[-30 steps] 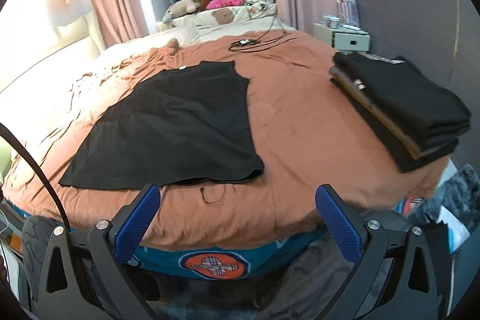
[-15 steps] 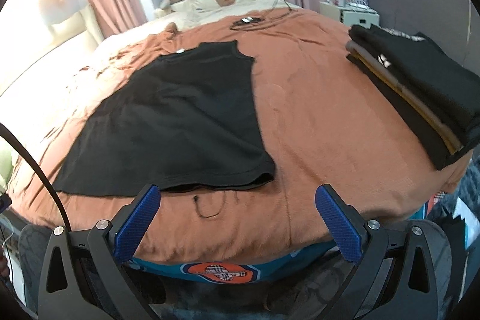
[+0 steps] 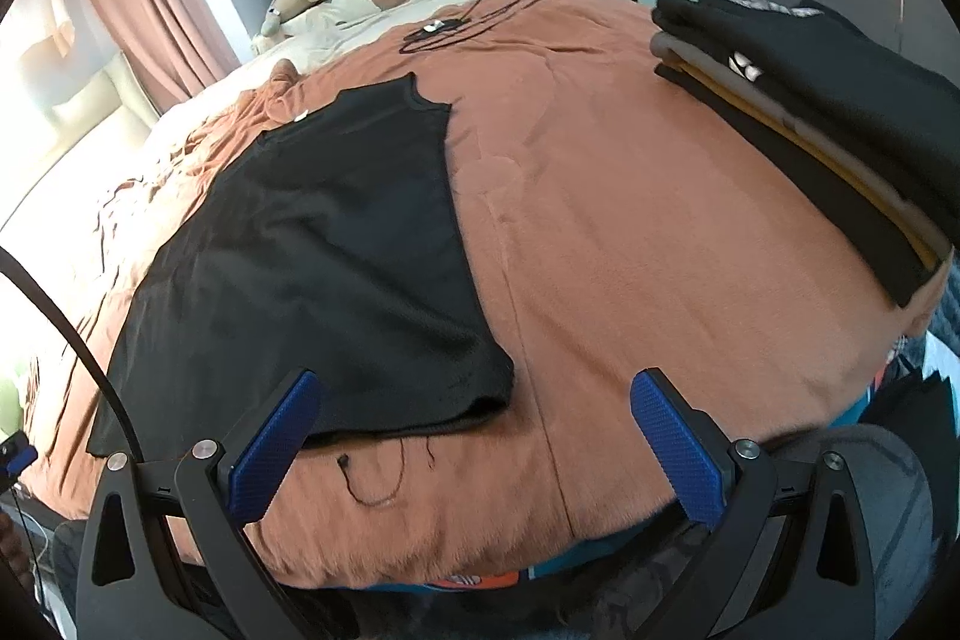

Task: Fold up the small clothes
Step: 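Lower both grippers toward the hem of the black shirt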

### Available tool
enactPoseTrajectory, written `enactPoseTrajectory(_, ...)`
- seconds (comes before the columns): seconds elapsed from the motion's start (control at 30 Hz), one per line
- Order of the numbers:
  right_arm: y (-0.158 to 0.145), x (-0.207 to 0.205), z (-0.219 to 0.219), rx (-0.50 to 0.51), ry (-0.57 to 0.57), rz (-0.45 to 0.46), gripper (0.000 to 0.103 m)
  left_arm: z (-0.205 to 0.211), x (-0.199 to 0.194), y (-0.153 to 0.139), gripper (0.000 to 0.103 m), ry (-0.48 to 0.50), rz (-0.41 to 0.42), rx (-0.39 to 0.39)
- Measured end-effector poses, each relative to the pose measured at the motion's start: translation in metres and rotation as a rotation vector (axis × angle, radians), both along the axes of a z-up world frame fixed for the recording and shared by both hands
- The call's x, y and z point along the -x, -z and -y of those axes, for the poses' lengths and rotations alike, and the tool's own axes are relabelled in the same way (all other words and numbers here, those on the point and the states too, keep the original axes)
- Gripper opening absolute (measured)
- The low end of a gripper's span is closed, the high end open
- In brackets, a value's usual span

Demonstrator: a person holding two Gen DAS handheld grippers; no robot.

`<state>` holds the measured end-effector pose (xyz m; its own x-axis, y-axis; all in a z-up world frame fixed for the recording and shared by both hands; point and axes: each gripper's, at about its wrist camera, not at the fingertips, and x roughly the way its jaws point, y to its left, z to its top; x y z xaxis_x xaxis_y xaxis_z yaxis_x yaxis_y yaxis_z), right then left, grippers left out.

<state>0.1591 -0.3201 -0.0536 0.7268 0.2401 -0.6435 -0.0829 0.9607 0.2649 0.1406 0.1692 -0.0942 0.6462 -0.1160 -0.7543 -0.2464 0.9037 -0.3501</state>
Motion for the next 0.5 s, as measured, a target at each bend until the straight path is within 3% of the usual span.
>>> enactPoseTrajectory(0.5,0.027,-0.056,0.016,-0.126,-0.022,-0.083,0.103,-0.042,-0.034,0.052,0.055,-0.123,-0.161,0.227)
